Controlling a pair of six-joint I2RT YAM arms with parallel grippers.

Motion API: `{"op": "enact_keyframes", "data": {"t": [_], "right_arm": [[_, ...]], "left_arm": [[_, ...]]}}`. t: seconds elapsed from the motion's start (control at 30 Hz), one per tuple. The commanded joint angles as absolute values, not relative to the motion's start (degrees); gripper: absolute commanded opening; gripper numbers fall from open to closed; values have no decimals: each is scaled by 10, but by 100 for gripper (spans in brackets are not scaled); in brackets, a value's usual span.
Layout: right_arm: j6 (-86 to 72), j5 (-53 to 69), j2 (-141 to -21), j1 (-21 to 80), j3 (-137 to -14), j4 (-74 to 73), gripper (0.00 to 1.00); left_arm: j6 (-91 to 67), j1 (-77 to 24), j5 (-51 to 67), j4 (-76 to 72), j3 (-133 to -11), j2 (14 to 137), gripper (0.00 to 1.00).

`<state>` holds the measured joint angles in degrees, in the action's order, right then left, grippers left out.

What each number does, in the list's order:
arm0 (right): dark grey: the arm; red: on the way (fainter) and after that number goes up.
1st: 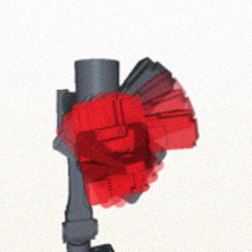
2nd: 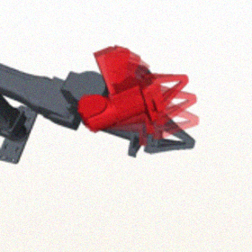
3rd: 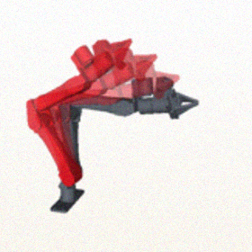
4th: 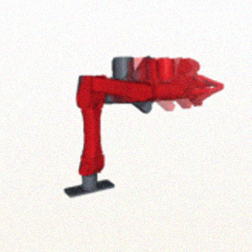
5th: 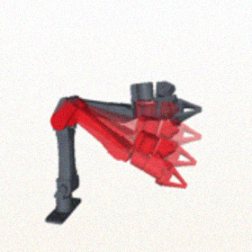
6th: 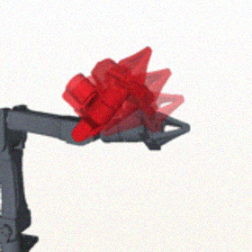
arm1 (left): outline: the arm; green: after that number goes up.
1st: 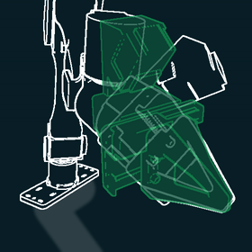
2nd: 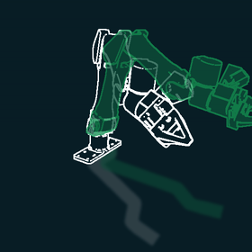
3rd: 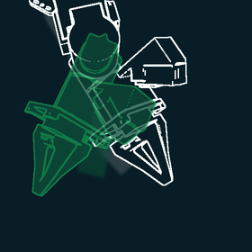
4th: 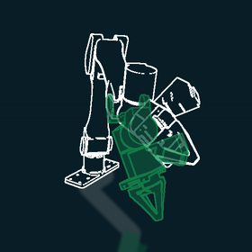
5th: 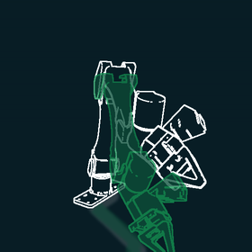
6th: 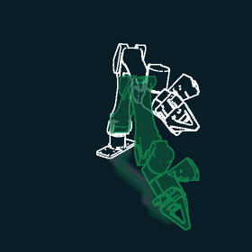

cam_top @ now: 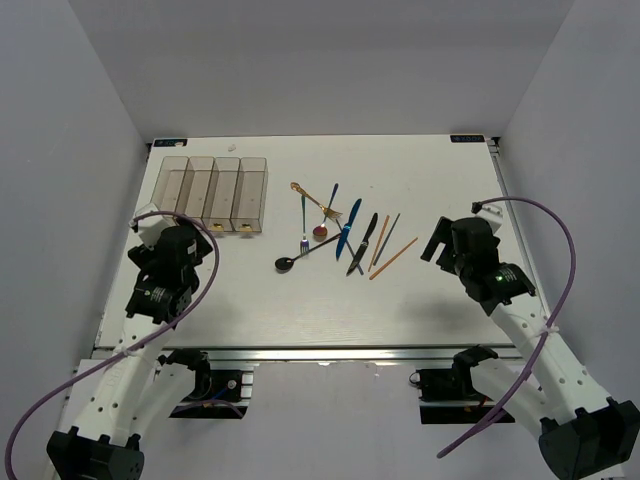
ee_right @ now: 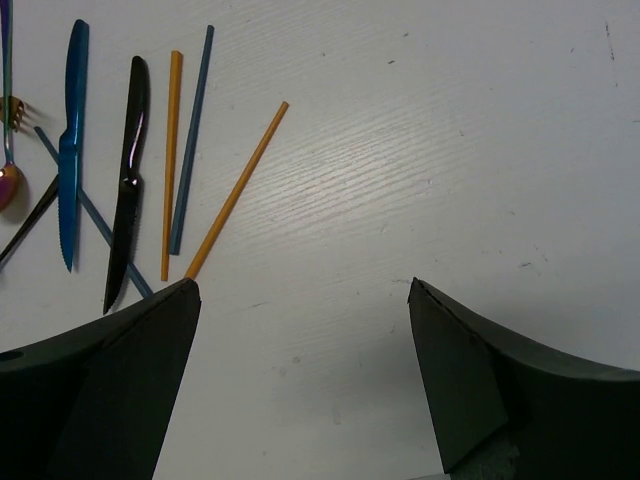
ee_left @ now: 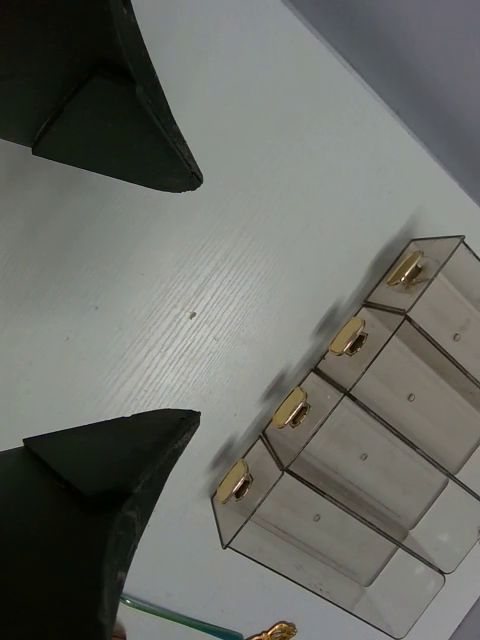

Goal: Sort the eating utensils into containers

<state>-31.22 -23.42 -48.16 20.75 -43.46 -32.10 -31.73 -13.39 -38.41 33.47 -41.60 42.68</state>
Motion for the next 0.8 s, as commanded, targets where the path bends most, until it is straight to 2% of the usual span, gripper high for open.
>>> {"op": "enact_keyframes", "data": {"t": [0.0, 0.13, 0.27, 0.37, 0.57, 0.67, 0.77], "right_arm": [[-332, -249, -481, 210, -466, -328, 89], [-369, -169, -452, 211, -458, -288, 89], [-371, -75, -376, 210, -382, -132, 89], [-395, -120, -368, 210, -363, -110, 88], [-474, -284, -585, 214, -466, -283, 89], [-525, -291, -673, 221, -495, -321, 89], [-557, -280, -736, 251, -506, -299, 89]], "left_arm": [[-305, -137, -401, 342, -432, 424, 98], [-291, -137, -367, 330, -431, 441, 98], [-287, -137, -350, 327, -431, 448, 98], [-282, -137, -338, 323, -426, 439, 98], [-278, -137, -318, 314, -423, 436, 98], [-277, -139, -311, 314, -424, 444, 98], [-276, -140, -306, 313, -422, 446, 98]]}}
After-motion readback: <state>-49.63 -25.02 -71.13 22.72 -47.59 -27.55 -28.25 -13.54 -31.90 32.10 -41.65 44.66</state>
